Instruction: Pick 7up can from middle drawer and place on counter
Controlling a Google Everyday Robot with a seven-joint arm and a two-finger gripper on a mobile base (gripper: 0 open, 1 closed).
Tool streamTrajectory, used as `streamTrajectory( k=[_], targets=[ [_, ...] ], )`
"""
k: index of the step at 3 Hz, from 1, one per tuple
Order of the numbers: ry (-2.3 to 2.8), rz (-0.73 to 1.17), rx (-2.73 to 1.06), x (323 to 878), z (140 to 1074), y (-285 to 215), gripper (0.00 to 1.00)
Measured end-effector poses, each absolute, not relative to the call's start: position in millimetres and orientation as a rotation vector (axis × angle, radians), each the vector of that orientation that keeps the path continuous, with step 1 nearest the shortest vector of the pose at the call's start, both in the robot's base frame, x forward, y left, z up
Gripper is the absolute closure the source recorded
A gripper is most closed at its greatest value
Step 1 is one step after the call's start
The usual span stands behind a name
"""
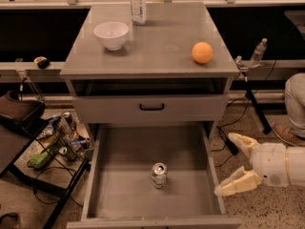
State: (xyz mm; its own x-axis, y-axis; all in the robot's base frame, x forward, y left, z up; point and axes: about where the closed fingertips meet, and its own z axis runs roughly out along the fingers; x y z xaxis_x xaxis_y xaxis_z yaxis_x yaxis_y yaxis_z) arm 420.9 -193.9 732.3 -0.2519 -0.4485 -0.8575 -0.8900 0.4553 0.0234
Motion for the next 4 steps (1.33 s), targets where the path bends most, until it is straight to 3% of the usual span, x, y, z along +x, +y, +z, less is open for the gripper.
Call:
streamTrajectory(
  k=[3, 4],
  targets=[
    [1.7, 0.771, -1.049, 440, 706, -169, 0.0],
    [1.556, 0.759, -1.021, 466, 661, -122, 0.0]
  ],
)
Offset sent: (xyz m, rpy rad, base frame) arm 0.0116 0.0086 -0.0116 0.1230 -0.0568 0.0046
